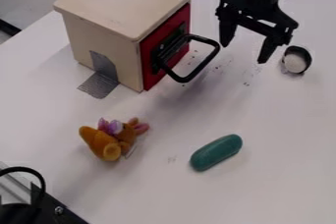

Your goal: Opened the drawer

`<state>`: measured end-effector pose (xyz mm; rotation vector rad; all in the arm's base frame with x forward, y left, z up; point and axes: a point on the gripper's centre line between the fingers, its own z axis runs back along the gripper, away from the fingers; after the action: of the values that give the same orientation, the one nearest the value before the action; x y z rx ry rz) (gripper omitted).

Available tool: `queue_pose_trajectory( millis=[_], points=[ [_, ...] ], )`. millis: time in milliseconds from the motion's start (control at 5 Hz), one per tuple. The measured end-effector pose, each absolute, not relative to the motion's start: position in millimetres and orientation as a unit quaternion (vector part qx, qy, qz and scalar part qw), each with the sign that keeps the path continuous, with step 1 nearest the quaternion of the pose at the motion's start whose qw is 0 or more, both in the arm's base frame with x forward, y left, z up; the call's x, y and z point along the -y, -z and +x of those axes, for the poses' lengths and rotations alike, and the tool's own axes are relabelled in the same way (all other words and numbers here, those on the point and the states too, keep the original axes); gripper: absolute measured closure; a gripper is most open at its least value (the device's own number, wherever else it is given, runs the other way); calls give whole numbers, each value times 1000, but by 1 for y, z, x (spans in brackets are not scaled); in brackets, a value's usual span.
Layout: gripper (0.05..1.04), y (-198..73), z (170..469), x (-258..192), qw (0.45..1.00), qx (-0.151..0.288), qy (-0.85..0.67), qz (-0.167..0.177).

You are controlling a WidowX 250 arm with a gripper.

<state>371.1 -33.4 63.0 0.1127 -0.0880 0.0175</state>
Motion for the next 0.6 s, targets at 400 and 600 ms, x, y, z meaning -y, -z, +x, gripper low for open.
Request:
queue_pose_trajectory(
  millis=[400,600],
  points=[
    [83,-45,356,-1,996,19,-46,68],
    [107,-35,353,-7,996,2,-56,68]
  ],
)
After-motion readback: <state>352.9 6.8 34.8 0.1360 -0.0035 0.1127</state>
